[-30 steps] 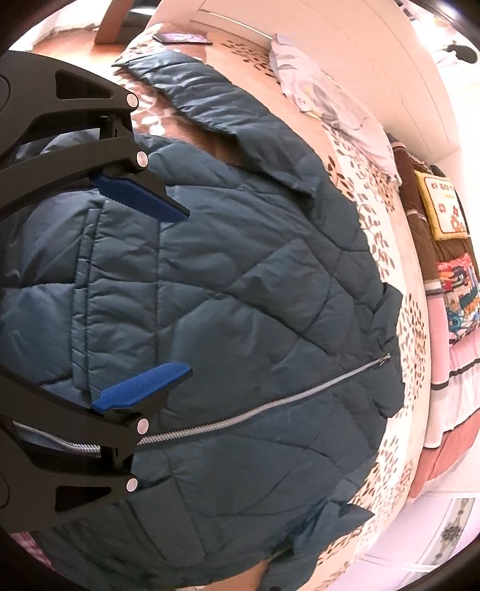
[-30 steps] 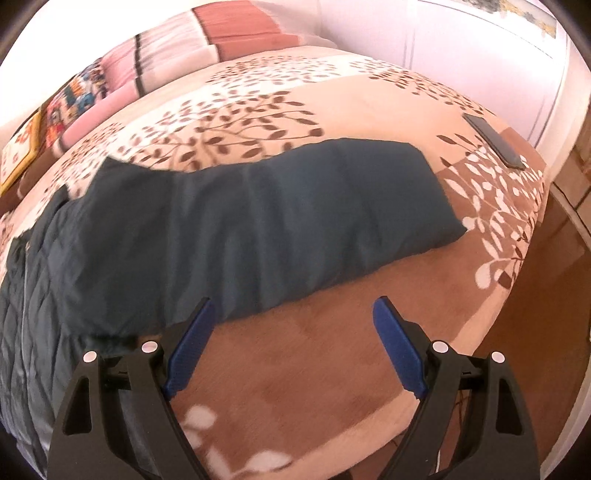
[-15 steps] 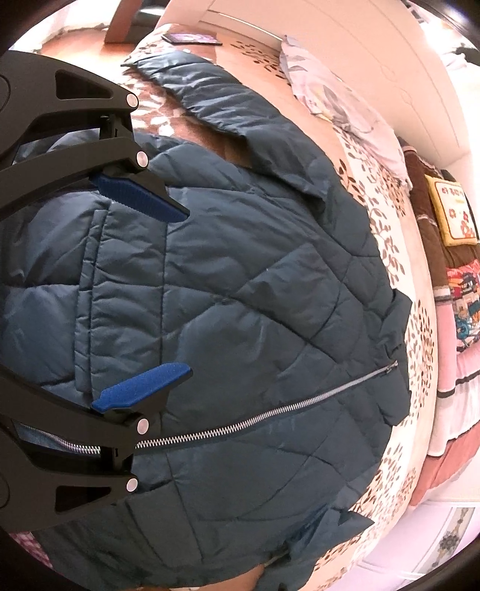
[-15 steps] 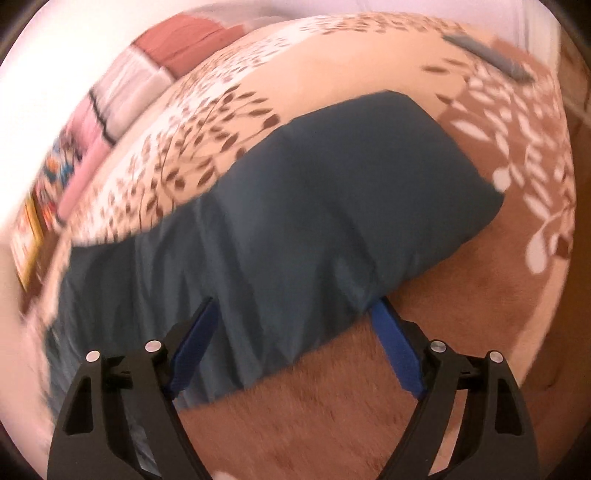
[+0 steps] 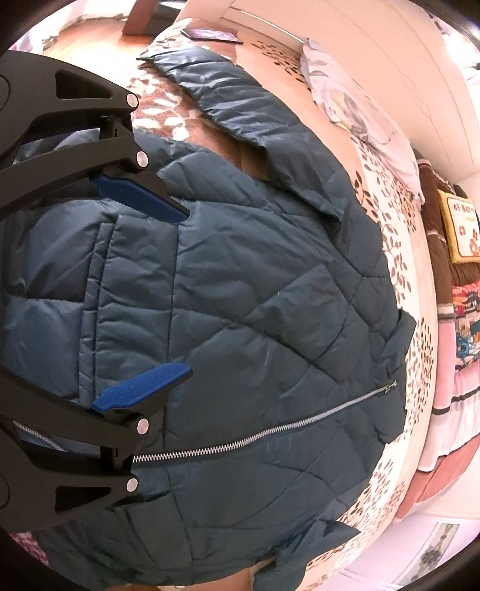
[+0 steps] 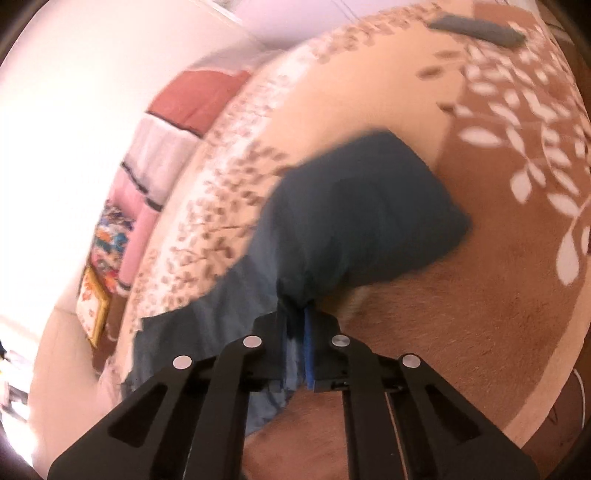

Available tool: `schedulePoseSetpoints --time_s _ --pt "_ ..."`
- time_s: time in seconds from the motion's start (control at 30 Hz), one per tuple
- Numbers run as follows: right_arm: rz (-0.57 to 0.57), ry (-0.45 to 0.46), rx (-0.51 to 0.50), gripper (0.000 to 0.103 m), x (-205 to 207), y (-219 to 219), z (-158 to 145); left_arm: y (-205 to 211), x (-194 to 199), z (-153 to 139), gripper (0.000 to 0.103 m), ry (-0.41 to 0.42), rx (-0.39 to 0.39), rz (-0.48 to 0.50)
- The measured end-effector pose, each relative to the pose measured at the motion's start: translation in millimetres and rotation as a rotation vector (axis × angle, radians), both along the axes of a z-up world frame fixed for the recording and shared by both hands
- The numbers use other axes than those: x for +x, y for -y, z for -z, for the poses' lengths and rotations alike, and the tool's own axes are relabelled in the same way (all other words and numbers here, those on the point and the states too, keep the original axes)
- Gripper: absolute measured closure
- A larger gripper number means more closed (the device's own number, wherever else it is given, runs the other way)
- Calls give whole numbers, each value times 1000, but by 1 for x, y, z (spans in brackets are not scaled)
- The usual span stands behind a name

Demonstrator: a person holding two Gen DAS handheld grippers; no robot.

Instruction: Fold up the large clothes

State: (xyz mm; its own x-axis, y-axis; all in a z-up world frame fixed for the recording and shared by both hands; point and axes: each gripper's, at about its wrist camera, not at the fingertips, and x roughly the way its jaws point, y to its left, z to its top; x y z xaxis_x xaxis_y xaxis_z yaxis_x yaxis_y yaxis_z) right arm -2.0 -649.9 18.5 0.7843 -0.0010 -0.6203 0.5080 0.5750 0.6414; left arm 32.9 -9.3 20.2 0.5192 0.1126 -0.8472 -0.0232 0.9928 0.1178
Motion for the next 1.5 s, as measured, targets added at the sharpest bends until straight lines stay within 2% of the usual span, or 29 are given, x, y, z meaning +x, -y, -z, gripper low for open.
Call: schedulePoseSetpoints --time_s 0.13,0.27,0.37,0.5,0.6,0.73,0.9,1.0,1.07,1.1,1.13,1.17,1.2,1.23,1.33,1.4,1.5 --pt "-117 77 -150 95 13 -37 -57 -7 -2 -3 25 19 -24 -14" --pt "-299 186 -306 95 34 -104 -122 -16 -7 -7 25 47 -58 -29" --pt "-445 249 -376 95 54 -162 -155 -27 -12 -9 25 64 -91 -47" --pt "-613 285 -410 95 72 -239 -173 -46 -18 -9 25 87 -139 -84" --pt "-740 275 -418 95 88 -300 -167 -63 -23 -10 25 109 -174 -115" --pt "-906 228 -445 95 98 -384 -143 -83 -30 -9 25 133 -197 -152" --pt "-1046 68 -489 95 104 -467 -78 -103 -40 -5 25 146 -228 -187" --pt "-1079 -17 -547 95 109 -494 -44 -113 -44 -2 25 148 -238 -204" --pt "-1103 -108 -559 94 111 -505 -22 -118 -46 -2 25 150 -242 -212" --pt "-1116 -138 -545 89 113 -504 -15 -120 -46 -1 25 151 -243 -216" --pt "-1134 -172 -517 75 112 -504 -7 -122 -47 -1 25 152 -243 -218" --pt "-1154 -207 -483 64 112 -504 0 -123 -47 -1 25 152 -244 -219" --pt "-1155 -208 -476 45 109 -504 3 -124 -47 0 25 152 -244 -219" --pt "-1152 -185 -481 36 105 -502 1 -124 -46 0 25 152 -244 -217" --pt "-1165 -140 -480 33 95 -495 -10 -119 -45 -2 25 152 -238 -201" --pt "-1176 -117 -443 33 85 -485 -18 -111 -41 -7 25 157 -232 -172" --pt "-1163 -90 -442 32 72 -472 -28 -95 -33 -18 25 183 -223 -104"
